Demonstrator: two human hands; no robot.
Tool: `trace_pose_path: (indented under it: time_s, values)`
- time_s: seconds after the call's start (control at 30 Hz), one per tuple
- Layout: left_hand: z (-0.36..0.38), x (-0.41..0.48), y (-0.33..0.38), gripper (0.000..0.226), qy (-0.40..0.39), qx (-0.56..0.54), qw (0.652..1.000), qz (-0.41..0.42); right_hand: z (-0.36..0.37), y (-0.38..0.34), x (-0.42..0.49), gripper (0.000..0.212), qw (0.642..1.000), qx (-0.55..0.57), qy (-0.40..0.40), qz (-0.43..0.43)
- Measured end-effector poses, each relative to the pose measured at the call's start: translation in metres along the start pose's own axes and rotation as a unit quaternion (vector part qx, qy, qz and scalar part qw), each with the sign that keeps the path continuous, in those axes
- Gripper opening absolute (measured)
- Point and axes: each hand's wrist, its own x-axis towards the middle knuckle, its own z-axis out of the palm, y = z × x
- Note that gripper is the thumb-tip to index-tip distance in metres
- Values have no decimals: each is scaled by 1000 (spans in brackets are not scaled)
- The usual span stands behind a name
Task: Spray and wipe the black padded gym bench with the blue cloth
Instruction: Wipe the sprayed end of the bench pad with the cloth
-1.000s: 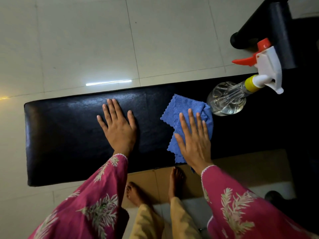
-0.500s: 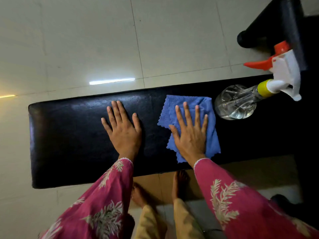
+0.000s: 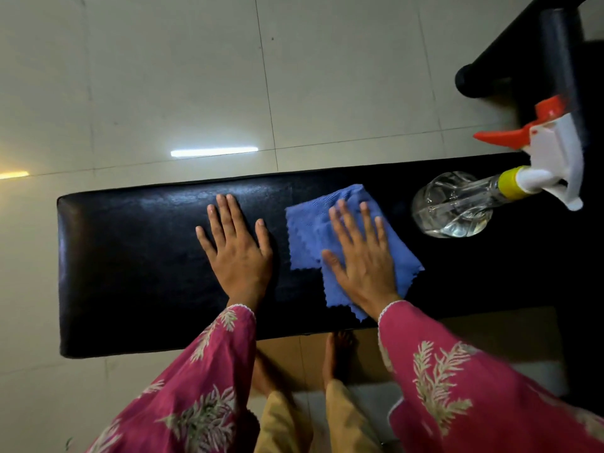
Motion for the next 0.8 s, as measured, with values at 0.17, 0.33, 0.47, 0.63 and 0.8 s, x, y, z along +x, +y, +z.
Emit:
trace_pose_path:
  time_s: [0.17, 0.33, 0.47, 0.63, 0.8]
  values:
    - [0, 0, 1, 67, -3, 2, 1000, -1, 0, 17, 21, 60, 999, -21, 45, 19]
    - [0, 0, 0, 67, -4, 5, 1000, 0, 7, -9, 17, 64, 999, -12, 30, -39]
    - [0, -1, -1, 67, -2, 5, 1000, 2, 2, 9, 43, 64, 992, 8, 82, 96]
    - [0, -1, -1, 67, -1, 5, 1000, 3, 4, -11, 37, 65, 995, 15, 62, 74]
    - [1, -1, -2, 68, -2, 4, 1000, 7, 4, 6, 37, 62, 979, 17, 107, 175]
